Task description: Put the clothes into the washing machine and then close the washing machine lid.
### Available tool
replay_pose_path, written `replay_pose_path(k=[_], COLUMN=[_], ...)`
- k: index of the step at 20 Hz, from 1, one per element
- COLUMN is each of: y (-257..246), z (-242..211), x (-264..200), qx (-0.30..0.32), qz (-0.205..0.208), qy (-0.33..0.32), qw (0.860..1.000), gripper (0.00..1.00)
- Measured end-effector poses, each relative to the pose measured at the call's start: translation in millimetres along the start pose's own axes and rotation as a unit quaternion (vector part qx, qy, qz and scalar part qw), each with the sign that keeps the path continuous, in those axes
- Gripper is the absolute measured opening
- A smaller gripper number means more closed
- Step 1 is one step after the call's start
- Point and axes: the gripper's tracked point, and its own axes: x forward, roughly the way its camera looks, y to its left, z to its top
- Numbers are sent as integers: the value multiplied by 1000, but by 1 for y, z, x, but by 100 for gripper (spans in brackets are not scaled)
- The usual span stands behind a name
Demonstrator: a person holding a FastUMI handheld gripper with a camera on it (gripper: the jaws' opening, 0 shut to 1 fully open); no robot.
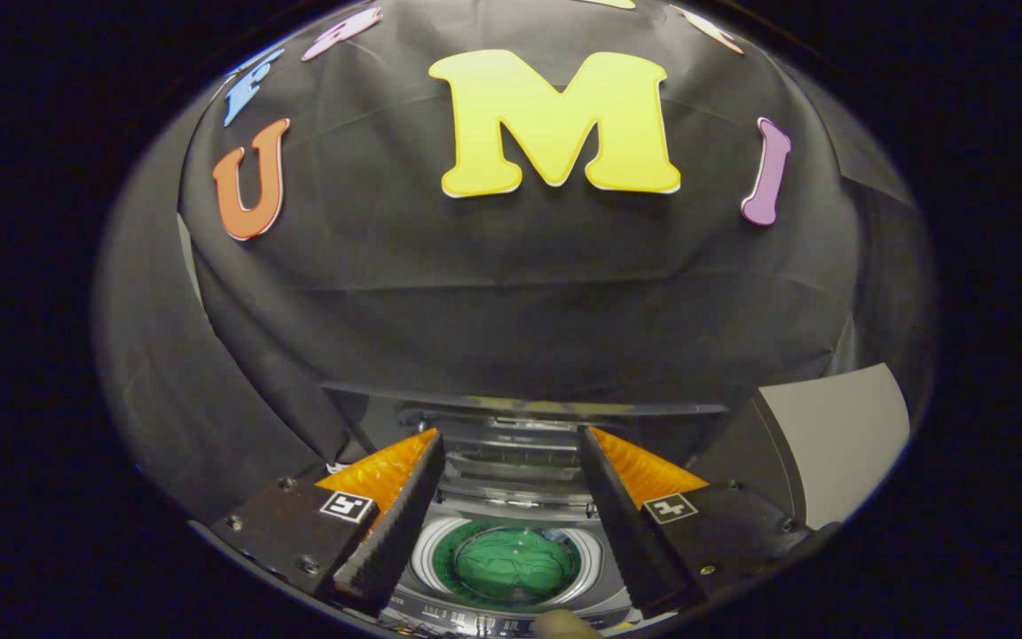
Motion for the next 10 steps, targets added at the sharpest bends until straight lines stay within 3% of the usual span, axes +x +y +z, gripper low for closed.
replay_pose_path(k=[10], y=[-2], z=[30], x=[54], qx=[23], qz=[-27], qy=[33], qw=[999], gripper=[96])
